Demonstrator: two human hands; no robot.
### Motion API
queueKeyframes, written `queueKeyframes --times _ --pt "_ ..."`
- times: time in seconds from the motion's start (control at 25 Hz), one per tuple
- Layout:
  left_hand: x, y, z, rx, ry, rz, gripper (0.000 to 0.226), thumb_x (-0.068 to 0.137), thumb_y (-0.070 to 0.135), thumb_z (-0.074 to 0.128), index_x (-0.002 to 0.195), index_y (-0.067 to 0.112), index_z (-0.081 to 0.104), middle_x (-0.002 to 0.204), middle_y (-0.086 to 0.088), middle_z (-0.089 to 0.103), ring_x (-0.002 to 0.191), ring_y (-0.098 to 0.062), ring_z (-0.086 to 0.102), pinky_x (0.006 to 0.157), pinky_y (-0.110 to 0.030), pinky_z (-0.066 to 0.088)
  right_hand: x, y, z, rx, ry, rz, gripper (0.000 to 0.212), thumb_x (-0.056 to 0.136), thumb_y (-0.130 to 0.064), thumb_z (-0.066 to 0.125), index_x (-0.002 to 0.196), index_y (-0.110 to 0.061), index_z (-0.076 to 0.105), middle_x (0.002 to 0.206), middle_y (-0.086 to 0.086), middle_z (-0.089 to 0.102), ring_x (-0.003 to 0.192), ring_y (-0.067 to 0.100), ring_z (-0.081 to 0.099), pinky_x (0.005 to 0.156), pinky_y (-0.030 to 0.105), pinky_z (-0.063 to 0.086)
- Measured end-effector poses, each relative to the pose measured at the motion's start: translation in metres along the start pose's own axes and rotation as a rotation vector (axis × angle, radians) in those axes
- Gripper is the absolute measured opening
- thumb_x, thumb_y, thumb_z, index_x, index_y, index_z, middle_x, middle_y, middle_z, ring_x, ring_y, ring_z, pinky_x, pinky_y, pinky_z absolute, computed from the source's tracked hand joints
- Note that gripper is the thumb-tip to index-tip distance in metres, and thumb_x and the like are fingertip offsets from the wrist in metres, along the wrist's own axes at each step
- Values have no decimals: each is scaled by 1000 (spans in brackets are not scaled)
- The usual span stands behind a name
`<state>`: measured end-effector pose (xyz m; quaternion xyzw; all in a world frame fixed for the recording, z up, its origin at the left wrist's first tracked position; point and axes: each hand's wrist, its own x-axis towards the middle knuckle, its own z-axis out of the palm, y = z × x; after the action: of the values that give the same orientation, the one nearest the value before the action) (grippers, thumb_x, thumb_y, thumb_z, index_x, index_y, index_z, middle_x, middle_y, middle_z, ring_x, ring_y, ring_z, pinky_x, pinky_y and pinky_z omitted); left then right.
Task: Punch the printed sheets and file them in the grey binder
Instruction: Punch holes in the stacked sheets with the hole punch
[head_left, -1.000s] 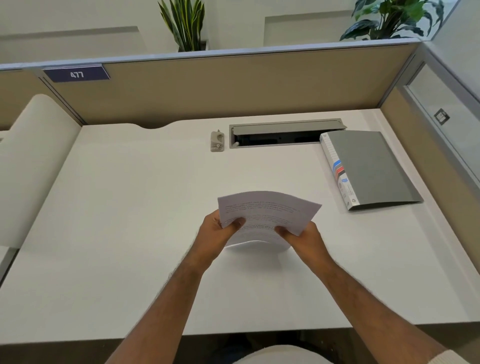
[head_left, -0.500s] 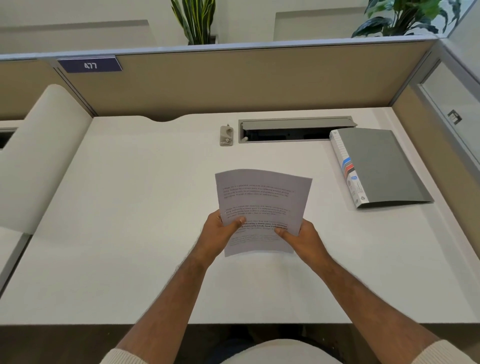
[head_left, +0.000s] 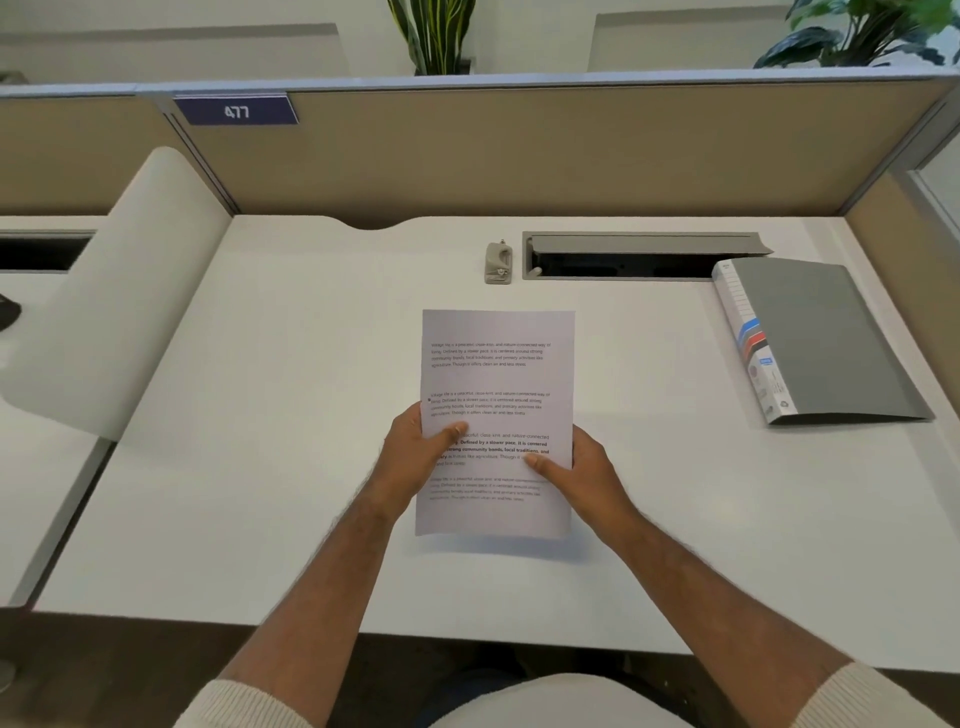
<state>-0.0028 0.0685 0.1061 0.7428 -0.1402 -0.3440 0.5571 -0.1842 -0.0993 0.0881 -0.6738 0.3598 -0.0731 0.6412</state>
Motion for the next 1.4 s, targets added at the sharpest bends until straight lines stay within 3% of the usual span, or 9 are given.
queueKeyframes --times 0.24,0.52,0.72,0.96,1.2,1.4 --pt "15 -15 -54 57 67 -19 33 94 25 80 125 27 70 113 9 81 97 -12 80 82 -33 65 16 -1 50 -13 -59 64 40 93 -27 76 125 -29 51 118 -10 74 97 5 74 82 25 59" --pt "37 -29 -117 192 109 -63 32 94 23 79 124 26 70 115 7 79 99 -17 78 89 -44 65 33 -4 96 -100 -277 101 70 96 -24 72 151 -31 30 125 -7 61 110 16 67 87 31 59" --pt "48 -34 -153 282 124 -92 33 95 19 77 127 20 68 118 1 78 99 -19 77 89 -45 64 48 -9 127 -187 -401 68 73 96 -25 70 157 -30 30 134 -2 60 111 14 67 93 34 58" --pt "60 -44 -182 366 152 -114 35 96 19 77 129 14 67 121 -3 75 98 -18 74 77 -31 59 63 -16 156 -199 -482 64 66 98 -22 68 155 -32 37 134 -3 61 109 10 67 94 35 58" --pt "71 -57 -197 387 168 -175 38 94 21 78 130 16 66 124 -3 75 105 -25 74 92 -46 62 76 -17 173 -206 -523 125 54 99 -21 65 148 -29 45 135 -2 61 118 17 62 92 40 57" --pt "76 -66 -199 407 222 -223 48 94 21 79 135 13 55 124 -1 68 106 -24 67 89 -38 55 80 -18 177 -247 -549 99 43 99 -20 64 141 -23 54 126 -3 64 98 11 63 84 34 56"
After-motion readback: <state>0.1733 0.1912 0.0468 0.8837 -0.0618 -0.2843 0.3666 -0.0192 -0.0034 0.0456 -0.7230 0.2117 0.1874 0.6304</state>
